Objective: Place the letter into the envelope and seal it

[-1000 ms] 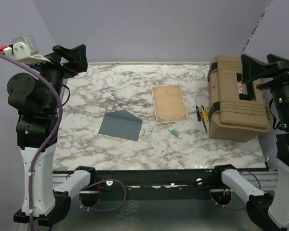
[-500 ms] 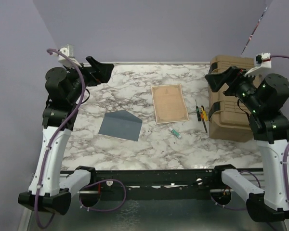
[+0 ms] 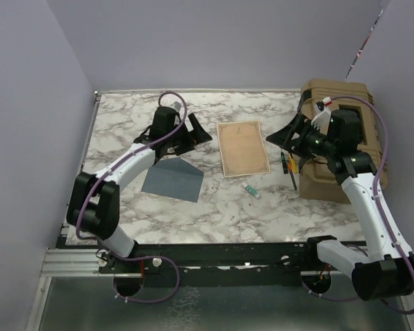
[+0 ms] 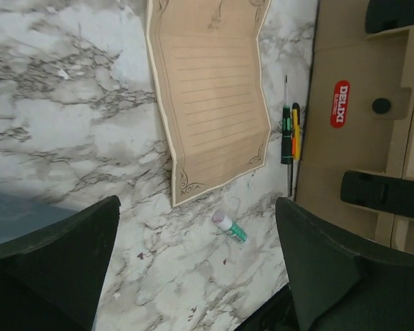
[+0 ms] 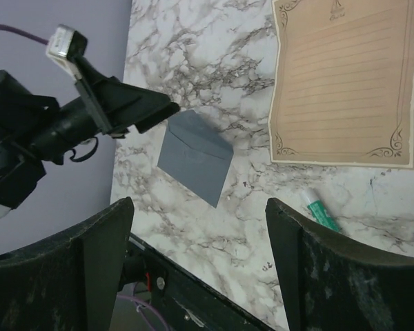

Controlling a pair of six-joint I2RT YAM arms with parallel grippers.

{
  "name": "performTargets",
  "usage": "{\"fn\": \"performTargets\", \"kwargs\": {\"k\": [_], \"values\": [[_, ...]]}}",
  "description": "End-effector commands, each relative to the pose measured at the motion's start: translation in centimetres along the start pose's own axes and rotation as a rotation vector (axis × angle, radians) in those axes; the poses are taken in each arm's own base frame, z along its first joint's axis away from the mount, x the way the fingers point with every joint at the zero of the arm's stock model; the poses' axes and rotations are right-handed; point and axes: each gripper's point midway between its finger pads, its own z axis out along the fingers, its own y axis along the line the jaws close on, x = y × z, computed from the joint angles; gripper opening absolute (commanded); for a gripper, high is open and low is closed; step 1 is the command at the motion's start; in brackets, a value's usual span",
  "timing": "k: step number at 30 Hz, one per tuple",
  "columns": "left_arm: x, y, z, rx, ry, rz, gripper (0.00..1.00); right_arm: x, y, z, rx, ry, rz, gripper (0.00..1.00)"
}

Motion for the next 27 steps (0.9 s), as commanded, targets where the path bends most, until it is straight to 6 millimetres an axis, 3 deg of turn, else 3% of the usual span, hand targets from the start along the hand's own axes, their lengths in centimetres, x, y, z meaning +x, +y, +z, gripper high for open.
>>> {"fn": "performTargets", "kwargs": {"k": [1,6,10,15,17,22,27], "values": [[0.7,-1.0,4.5,0.004,0.033,-0.065,0.92,-0.8,1.2,0.9,-0.062,0.031,0.007,0.79],[-0.2,0.0,9.7,-0.017,0.055,-0.026,0.91,-1.3,-0.1,4.2,-0.015,0.062,0.025,0.71],[-2.1,0.7,14.0,-0.006,0.052,0.076,0.90,-1.4,0.0,8.3,0.038,0.107,-0.002,0.64],[-5.1,3.2,18.2,-0.027,0.013,0.132,0.90,-1.8,-0.8,12.9,0.164,0.128,0.032,0.57],[-5.2,4.1,19.5,-0.012,0.031,0.150,0.90,-1.2,-1.6,14.4,0.188,0.147,0.051,0.55],[-3.8,4.7,20.8,0.091,0.126,0.173,0.84,1.3,-4.3,17.9,0.253,0.235,0.066,0.51],[-2.1,5.1,21.1,0.199,0.185,0.141,0.59,3.8,-6.8,20.0,0.336,0.323,0.076,0.49]]}}
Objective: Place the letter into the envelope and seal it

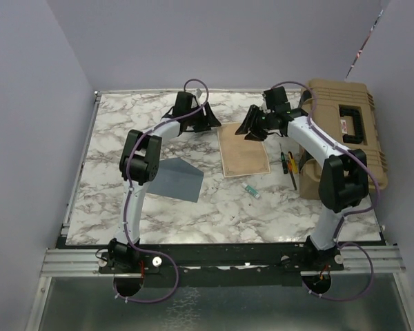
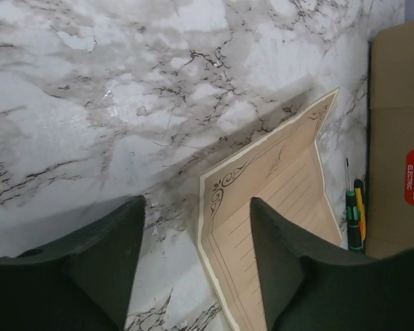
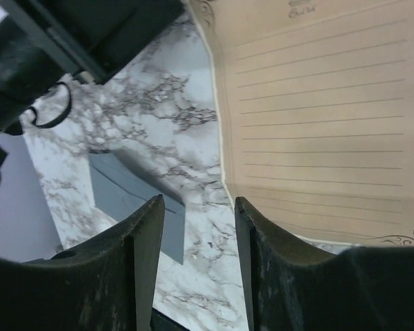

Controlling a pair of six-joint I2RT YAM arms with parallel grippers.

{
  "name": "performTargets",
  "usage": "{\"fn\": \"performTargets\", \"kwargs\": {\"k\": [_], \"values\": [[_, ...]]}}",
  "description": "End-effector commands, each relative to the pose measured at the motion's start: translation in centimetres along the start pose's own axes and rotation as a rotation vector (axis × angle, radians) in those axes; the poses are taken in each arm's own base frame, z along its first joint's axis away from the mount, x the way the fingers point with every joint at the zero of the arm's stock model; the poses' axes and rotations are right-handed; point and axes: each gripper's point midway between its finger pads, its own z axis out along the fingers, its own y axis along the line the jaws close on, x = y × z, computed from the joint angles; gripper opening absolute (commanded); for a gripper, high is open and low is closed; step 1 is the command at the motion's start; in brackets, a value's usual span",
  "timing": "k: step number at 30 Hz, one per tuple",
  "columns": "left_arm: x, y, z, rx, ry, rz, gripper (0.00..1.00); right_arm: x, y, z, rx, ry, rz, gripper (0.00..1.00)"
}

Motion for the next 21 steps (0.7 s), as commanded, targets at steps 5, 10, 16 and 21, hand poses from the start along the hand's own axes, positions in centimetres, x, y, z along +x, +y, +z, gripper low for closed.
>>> {"fn": "performTargets", "kwargs": {"k": [5,10,16,21], "values": [[3.3,0.3,0.4,0.213,0.087,-0.052,0.54,2.3,-5.3,3.5,0.280,0.110,0.047,0.40],[4.4,0.9,0.5,0.222,0.100,-0.092,0.54,4.0,-7.8,5.0,0.352,0.168,0.044,0.40],[4.4,0.9,0.8,0.247,0.046,-0.160,0.54,6.0,-9.5,6.4,0.370,0.238,0.029,0.50],[4.4,1.0,1.6,0.238,-0.003,-0.158,0.55,7.4,-10.5,7.0,0.379,0.281,0.034,0.50]]}}
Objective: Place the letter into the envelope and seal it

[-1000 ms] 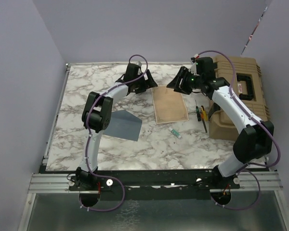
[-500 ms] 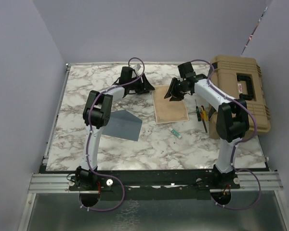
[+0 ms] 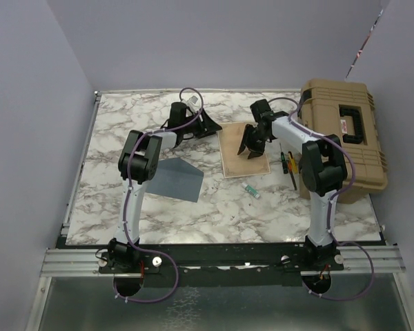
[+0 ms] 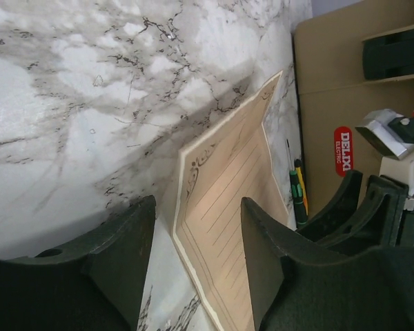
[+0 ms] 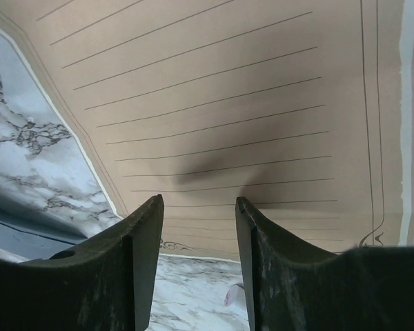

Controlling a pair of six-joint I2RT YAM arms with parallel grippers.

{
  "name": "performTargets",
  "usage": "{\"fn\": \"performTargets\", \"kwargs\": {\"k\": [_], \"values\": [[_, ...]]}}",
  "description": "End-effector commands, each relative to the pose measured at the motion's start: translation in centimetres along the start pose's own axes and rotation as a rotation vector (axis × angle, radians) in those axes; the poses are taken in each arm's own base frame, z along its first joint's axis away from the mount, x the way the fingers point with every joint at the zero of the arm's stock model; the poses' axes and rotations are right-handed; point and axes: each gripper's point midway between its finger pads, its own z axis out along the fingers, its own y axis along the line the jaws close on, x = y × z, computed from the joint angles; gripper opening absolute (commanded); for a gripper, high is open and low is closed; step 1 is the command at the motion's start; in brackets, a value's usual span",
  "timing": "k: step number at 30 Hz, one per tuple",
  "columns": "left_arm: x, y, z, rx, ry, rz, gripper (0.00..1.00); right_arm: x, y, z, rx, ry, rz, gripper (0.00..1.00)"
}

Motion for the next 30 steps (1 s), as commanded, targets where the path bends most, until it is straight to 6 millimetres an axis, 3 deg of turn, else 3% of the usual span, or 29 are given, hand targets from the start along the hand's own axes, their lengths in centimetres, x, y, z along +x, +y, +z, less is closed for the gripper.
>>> {"fn": "performTargets", "kwargs": {"k": [1,5,11,19,21,25,30], "values": [[2.1,2.3,1.4,-0.019,-0.008,-0.042,0.55,1.9,-1.6,1.6,0.049,0.066,-0.017,0.50],[2.8,1.6,2.3,0.024,0.002,-0.058,0.55,2.8,-2.1,2.3,0.057,0.099,-0.019,0.50],[3.7,1.6,1.9,0.028,0.013,-0.033,0.54,3.8,-2.2,3.1,0.023,0.131,-0.024,0.49],[5.2,0.4,2.1,0.093,0.058,0.032,0.40,4.1,-0.6,2.9,-0.073,0.157,-0.062,0.49],[5.2,0.5,2.2,0.085,0.050,0.043,0.33,4.0,-0.3,2.8,-0.084,0.156,-0.065,0.49],[4.8,0.6,2.3,0.074,0.032,0.051,0.00,3.0,0.5,1.8,-0.107,0.121,-0.082,0.49],[2.7,-1.6,1.5,0.101,-0.003,0.084,0.00,0.7,2.3,-1.6,-0.143,0.018,-0.121,0.49]]}}
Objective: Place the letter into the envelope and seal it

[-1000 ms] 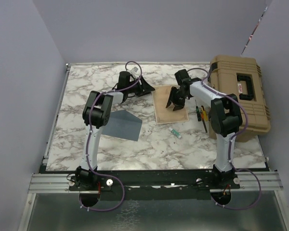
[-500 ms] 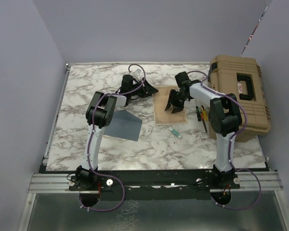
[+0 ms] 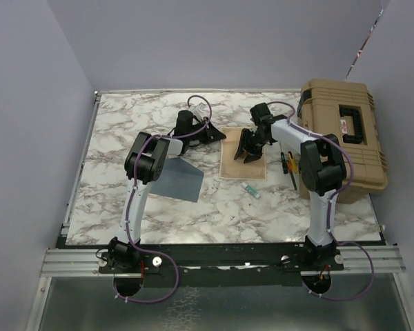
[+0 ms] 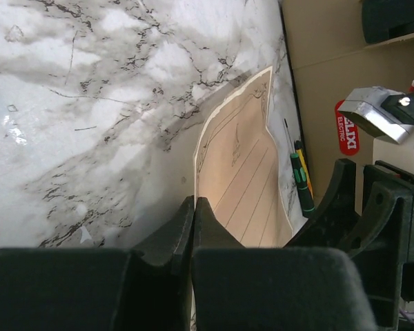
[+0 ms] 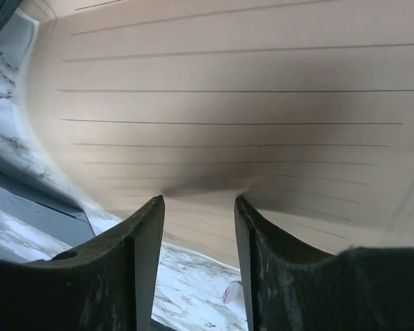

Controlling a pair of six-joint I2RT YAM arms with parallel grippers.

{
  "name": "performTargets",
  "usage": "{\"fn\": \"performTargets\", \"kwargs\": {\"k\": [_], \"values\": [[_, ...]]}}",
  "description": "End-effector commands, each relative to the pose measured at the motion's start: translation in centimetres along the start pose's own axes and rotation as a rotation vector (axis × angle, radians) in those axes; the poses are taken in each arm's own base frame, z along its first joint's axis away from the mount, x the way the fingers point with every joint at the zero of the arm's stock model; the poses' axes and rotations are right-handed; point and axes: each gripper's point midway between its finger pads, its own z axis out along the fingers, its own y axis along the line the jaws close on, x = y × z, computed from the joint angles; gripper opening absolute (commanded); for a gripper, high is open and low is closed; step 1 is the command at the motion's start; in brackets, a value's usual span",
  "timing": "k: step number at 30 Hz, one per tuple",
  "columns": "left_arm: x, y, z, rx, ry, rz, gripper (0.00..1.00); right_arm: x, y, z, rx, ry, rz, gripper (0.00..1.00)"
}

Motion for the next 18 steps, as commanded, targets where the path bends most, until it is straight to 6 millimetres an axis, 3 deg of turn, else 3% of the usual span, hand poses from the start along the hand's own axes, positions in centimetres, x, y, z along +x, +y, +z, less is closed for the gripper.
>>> {"fn": "performTargets", "kwargs": {"k": [1,7,12,18], "values": [[-1.6,-1.7,-0.8,0.018,-0.022,0.044,0.00,-1.8,2.2,-3.5,-0.041,-0.097,-0.068,0.50],[-6.4,-6.6,-3.6,0.077,-0.079,0.124,0.00,-3.9,4.8,-10.4,-0.111,-0.266,-0.157,0.54],[-7.9,-10.8,-5.8,0.136,-0.074,0.206,0.00,-6.2,6.2,-15.5,-0.185,-0.417,-0.212,0.62],[-9.4,-15.1,-9.2,0.180,-0.087,0.252,0.00,-9.4,7.1,-19.8,-0.369,-0.582,-0.261,0.85]]}}
